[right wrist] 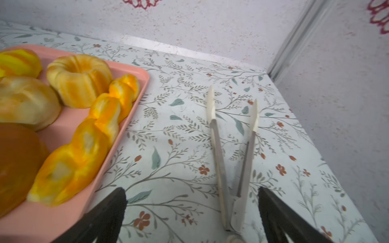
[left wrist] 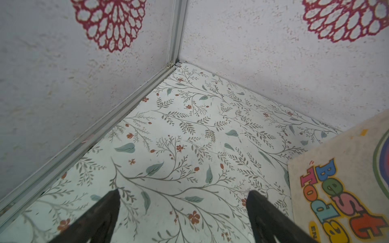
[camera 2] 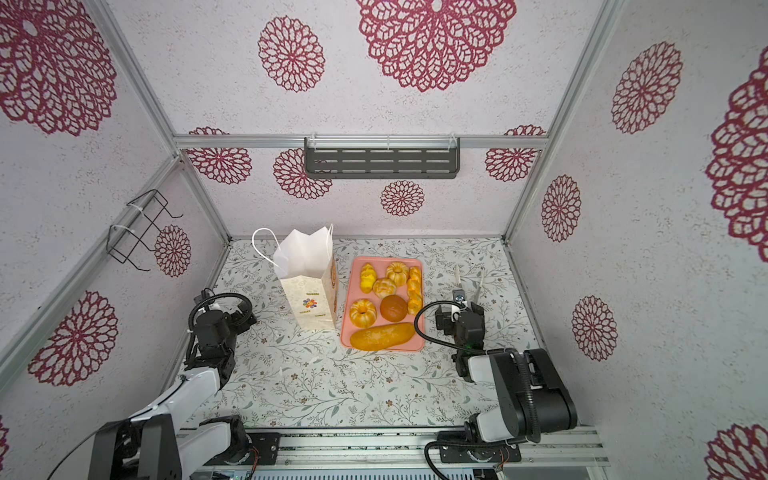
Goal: Take the fake bread out of the paper bag
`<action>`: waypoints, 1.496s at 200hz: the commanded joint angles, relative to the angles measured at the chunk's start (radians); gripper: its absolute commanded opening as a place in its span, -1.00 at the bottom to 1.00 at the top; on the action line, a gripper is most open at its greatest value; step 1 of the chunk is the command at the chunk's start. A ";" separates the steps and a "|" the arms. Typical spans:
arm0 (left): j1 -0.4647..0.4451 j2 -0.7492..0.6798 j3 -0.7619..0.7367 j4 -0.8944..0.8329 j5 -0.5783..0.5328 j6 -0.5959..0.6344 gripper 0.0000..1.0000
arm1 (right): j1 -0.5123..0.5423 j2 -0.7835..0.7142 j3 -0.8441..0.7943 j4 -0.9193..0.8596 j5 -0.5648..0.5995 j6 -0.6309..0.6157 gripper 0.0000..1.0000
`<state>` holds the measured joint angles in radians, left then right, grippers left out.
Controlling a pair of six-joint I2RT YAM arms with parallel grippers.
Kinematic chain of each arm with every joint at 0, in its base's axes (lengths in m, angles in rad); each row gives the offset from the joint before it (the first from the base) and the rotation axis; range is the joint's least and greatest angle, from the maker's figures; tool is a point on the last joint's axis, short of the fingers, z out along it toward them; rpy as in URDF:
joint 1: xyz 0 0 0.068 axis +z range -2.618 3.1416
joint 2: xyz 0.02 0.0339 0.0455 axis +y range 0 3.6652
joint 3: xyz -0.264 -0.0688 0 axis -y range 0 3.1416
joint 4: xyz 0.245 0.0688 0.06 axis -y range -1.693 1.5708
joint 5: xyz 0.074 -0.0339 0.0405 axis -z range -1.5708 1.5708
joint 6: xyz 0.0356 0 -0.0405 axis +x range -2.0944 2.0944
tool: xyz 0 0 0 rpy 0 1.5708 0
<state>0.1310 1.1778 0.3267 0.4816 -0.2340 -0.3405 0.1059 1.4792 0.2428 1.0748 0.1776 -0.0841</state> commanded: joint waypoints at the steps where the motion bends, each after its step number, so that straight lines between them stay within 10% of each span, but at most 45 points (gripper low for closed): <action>1: 0.011 0.088 -0.011 0.259 0.057 0.085 0.95 | -0.076 0.082 -0.120 0.416 0.028 0.098 0.98; 51: 0.011 0.417 -0.016 0.686 0.108 0.207 0.95 | -0.088 0.059 -0.019 0.190 0.100 0.143 0.98; 68: 0.008 0.336 0.121 0.267 0.061 0.167 0.95 | -0.085 0.056 -0.007 0.164 0.103 0.138 0.98; 167: -0.067 0.362 0.087 0.393 -0.090 0.227 0.95 | -0.073 0.056 0.007 0.139 0.096 0.119 0.98; 299: -0.038 0.361 0.100 0.357 -0.025 0.213 0.95 | -0.072 0.056 0.007 0.137 0.096 0.119 0.98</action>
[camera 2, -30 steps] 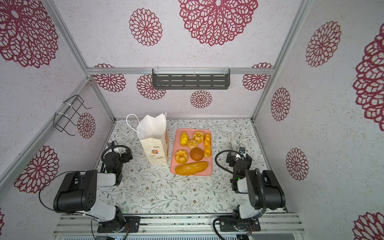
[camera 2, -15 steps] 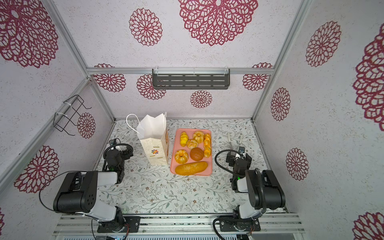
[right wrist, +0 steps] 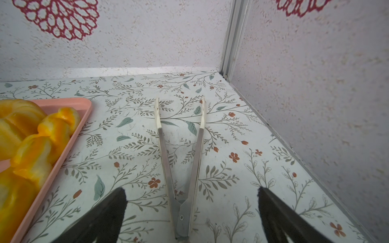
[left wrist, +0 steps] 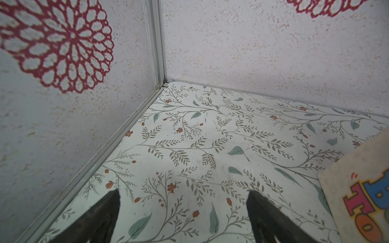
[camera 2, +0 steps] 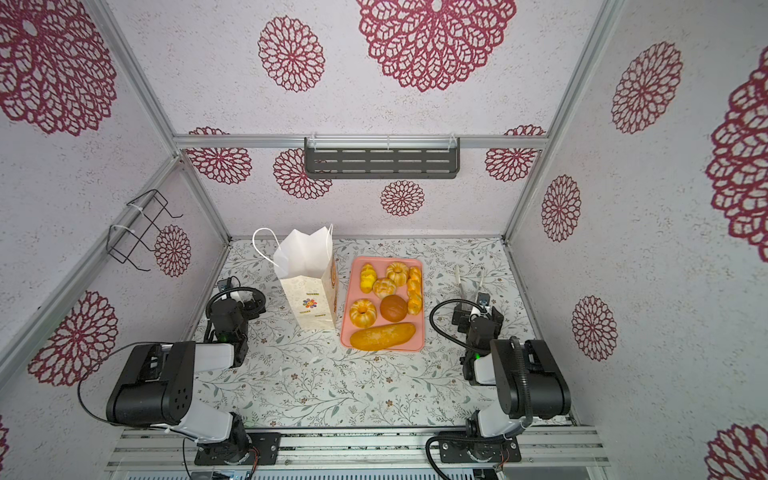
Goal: Take the fake bread out of the paper bag
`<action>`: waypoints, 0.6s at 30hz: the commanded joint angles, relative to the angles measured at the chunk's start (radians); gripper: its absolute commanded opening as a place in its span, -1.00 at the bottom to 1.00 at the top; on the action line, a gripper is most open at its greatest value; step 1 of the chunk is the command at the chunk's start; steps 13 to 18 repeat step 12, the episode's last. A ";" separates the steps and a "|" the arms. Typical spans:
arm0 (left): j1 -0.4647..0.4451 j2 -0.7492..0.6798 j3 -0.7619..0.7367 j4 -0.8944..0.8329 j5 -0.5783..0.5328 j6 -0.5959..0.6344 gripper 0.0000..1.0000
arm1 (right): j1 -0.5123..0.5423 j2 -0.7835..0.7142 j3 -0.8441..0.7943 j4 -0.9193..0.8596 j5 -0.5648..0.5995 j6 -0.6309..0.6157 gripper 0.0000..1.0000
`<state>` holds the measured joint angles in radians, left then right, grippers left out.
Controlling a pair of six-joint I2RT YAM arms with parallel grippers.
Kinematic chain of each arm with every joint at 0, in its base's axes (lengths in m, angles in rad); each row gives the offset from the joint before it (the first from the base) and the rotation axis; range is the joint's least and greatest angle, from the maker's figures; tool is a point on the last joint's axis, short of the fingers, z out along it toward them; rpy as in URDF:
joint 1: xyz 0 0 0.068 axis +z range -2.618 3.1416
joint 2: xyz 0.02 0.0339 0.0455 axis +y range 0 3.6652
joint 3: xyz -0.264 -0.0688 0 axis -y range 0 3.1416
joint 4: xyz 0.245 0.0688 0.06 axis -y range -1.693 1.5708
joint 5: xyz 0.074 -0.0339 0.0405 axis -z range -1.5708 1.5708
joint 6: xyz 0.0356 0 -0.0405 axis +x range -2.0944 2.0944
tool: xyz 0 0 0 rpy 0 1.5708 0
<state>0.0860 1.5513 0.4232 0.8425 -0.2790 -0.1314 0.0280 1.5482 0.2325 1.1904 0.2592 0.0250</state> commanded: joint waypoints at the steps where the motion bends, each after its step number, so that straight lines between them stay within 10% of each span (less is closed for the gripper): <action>1: 0.007 -0.013 0.004 -0.003 0.020 0.004 0.95 | 0.006 -0.013 0.017 0.022 0.014 0.010 0.98; 18: 0.011 -0.013 0.006 -0.005 0.024 0.003 0.95 | 0.006 -0.011 0.021 0.017 0.013 0.010 0.98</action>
